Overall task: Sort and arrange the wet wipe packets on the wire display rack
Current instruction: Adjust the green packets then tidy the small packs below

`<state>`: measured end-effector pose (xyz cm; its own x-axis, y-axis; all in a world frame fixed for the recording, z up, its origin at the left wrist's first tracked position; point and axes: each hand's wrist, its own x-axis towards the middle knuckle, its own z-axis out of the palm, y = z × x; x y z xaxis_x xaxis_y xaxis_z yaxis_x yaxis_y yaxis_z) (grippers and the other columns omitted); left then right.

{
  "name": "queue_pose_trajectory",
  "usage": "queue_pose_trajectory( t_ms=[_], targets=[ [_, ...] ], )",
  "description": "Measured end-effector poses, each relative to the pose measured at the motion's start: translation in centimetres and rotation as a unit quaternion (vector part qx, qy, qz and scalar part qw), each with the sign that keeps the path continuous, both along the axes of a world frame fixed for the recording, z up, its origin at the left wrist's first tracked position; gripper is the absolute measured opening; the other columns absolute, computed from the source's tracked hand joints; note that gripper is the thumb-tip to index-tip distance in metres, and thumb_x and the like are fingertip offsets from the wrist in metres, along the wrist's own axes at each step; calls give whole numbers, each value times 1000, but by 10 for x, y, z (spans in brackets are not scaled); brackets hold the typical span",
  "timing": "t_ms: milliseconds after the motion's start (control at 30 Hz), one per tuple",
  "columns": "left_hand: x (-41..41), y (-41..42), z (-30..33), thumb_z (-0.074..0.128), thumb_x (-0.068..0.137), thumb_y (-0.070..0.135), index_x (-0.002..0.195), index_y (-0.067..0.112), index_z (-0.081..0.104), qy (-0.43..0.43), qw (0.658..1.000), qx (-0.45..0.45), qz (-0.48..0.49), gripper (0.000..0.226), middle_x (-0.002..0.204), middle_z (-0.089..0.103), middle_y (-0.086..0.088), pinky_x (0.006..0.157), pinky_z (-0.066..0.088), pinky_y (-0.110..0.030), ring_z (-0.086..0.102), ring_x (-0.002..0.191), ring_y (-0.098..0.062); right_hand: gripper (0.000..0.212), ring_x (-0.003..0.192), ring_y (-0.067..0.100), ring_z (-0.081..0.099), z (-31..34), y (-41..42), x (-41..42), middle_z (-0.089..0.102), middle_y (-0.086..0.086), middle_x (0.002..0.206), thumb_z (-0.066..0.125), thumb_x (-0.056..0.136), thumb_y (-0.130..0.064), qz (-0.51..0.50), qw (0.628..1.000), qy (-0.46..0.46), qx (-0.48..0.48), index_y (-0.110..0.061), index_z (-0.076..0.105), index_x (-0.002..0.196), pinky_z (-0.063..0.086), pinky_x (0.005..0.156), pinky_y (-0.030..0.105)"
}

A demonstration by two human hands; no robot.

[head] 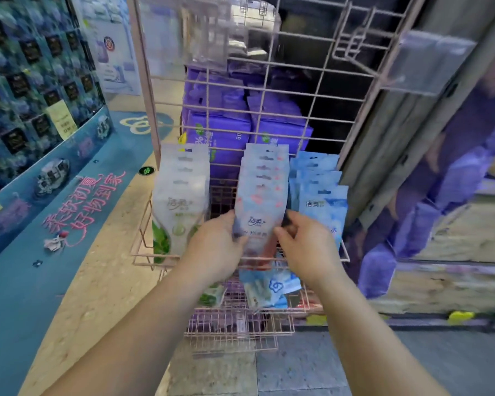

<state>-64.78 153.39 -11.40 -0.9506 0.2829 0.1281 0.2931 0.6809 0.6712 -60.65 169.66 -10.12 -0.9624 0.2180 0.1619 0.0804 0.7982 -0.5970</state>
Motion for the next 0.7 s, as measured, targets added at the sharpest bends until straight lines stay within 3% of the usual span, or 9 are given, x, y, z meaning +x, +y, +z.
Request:
queue_pose_trajectory(
  t_ms=[67,167,267,400,500,567,633,700],
  targets=[
    [0,4,0,66,82,26,110,20,59,18,999,1,35,29,107,69,-5,75,44,-30,61,98,-29,13,66,23,56,-1,0,-3,64,-1,71,52,93,-27,-2,1000,9,7,-19,61,97,42,57,32],
    [1,7,-1,74,76,31,106,16,57,22,996,30,80,37,99,70,-5,79,51,-40,63,92,-29,12,60,19,55,-5,2,-2,62,-5,63,52,93,-29,-14,999,41,-6,-24,59,85,38,50,30],
    [1,9,-4,75,75,34,102,14,55,45,994,32,92,39,96,70,-9,74,52,-41,64,87,-31,13,64,20,59,-9,1,0,66,-4,69,53,93,-30,-21,998,62,-17,-23,63,91,46,56,33],
    [-3,11,-3,73,76,41,100,14,47,29,996,-22,79,45,93,67,-9,65,46,-35,63,85,-33,17,67,21,57,-9,-4,1,66,-3,72,52,93,-30,-24,997,67,-9,-20,65,98,45,59,34],
    [4,-4,-4,70,79,38,122,16,43,48,997,-25,53,55,109,67,-6,77,51,-36,63,99,-29,19,68,11,54,-5,-8,17,59,-15,74,59,90,-34,-87,981,170,-28,-23,66,104,32,60,19],
    [19,-26,-8,64,83,35,131,25,42,95,993,54,44,54,114,66,10,85,50,-26,60,104,-10,9,63,6,56,-9,-18,38,59,-17,68,60,85,-38,-69,964,253,-47,-32,63,91,34,57,9],
    [36,-53,-19,58,84,36,119,32,51,156,975,150,48,36,97,63,24,77,44,-5,59,93,6,7,59,0,57,-36,-36,53,63,-18,67,62,81,-38,9,980,178,-85,-38,58,75,37,53,5],
    [49,-78,-40,56,85,33,102,30,57,195,966,163,49,17,83,64,17,69,45,-7,59,81,2,20,55,-2,55,-74,-58,57,62,-18,62,68,81,-31,67,991,-12,-114,-39,58,66,36,50,10]
  ],
)
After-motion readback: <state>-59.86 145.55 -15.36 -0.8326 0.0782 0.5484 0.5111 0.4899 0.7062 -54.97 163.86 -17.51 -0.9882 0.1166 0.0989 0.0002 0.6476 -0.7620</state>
